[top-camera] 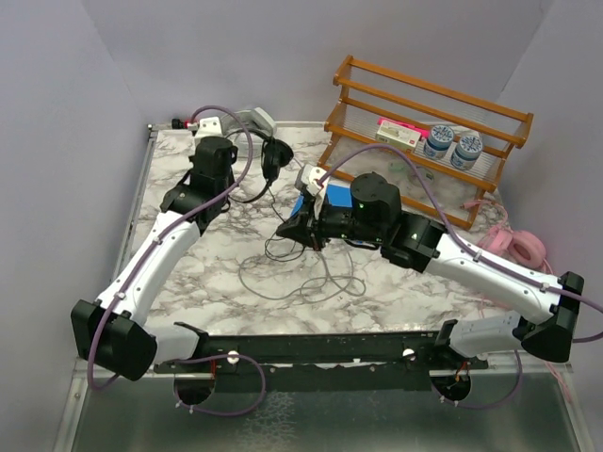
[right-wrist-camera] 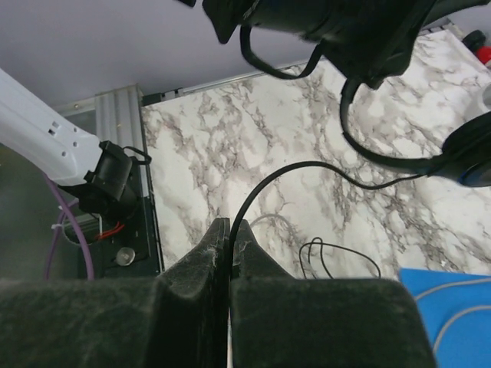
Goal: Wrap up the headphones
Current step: Wrap the headphones cable around the headphones.
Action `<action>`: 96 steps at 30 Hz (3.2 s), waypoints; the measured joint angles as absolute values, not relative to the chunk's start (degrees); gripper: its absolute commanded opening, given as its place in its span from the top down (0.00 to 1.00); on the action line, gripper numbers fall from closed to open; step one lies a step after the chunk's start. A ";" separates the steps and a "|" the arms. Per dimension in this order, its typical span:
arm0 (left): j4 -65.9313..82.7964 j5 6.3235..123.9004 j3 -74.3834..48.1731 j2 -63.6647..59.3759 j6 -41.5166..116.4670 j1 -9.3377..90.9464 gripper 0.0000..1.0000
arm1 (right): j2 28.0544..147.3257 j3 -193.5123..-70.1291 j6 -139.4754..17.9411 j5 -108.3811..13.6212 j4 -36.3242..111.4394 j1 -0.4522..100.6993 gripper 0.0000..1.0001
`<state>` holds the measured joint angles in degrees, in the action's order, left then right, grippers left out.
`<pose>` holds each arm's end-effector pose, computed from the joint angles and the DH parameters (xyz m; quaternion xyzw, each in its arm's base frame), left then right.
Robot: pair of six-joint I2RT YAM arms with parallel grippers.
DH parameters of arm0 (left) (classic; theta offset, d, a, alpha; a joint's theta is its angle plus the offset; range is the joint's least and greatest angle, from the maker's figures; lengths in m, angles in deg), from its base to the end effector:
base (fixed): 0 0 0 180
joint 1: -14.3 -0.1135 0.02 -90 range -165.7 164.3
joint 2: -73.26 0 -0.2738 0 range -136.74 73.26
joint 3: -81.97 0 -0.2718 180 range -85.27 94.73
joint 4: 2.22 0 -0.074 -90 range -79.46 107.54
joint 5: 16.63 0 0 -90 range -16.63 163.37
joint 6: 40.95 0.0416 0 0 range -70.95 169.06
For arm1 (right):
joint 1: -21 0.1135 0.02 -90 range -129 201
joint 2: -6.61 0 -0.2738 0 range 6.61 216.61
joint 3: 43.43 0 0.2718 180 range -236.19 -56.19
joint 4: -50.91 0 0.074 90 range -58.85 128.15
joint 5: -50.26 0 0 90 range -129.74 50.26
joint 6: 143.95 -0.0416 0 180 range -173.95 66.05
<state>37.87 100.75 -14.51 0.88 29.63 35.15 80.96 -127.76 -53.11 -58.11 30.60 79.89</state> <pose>0.2880 -0.0892 0.3733 -0.1098 0.8384 0.0215 0.5335 0.1569 0.2854 0.4039 -0.4661 0.6065 0.4140 0.4935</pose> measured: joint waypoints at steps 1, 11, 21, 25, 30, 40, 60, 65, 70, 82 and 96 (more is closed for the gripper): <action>37.54 101.03 -15.19 0.90 30.82 35.50 1.00 | 80.98 -128.70 -52.50 -57.32 29.36 79.89 0.99; 32.45 98.26 -26.38 7.18 43.10 42.27 1.00 | 86.16 -135.87 -48.98 -52.38 24.46 76.48 0.99; 31.40 93.10 -31.67 11.94 54.57 45.57 1.00 | 93.06 -140.78 -50.12 -52.45 21.03 66.47 0.99; 31.64 87.44 -34.34 14.41 57.46 45.92 1.00 | 94.31 -142.38 -51.08 -52.56 20.53 63.63 0.99; 31.31 80.90 -35.80 17.08 59.51 46.10 1.00 | 95.58 -142.20 -52.67 -53.91 19.13 59.80 0.99; 30.55 72.53 -36.33 18.48 57.28 46.07 1.00 | 94.07 -132.02 -59.52 -56.89 22.47 52.94 0.97; 33.96 65.65 -27.54 12.01 37.90 46.05 1.00 | 83.84 -107.47 -66.42 -56.51 50.16 51.35 0.92; 34.85 70.11 -27.54 11.92 39.25 46.05 1.00 | 79.99 -107.54 -65.39 -56.01 50.51 51.21 0.84; 36.80 80.88 -27.23 7.92 39.47 46.25 1.00 | 73.04 -107.54 -63.76 -58.90 50.69 50.95 0.61; 34.87 95.00 -26.80 5.80 40.54 46.18 1.00 | 66.68 -102.69 -62.88 -65.08 45.84 50.91 0.23; 33.45 85.97 -26.80 8.73 49.22 47.80 1.00 | 85.39 -123.23 -52.48 -59.44 38.12 58.56 0.35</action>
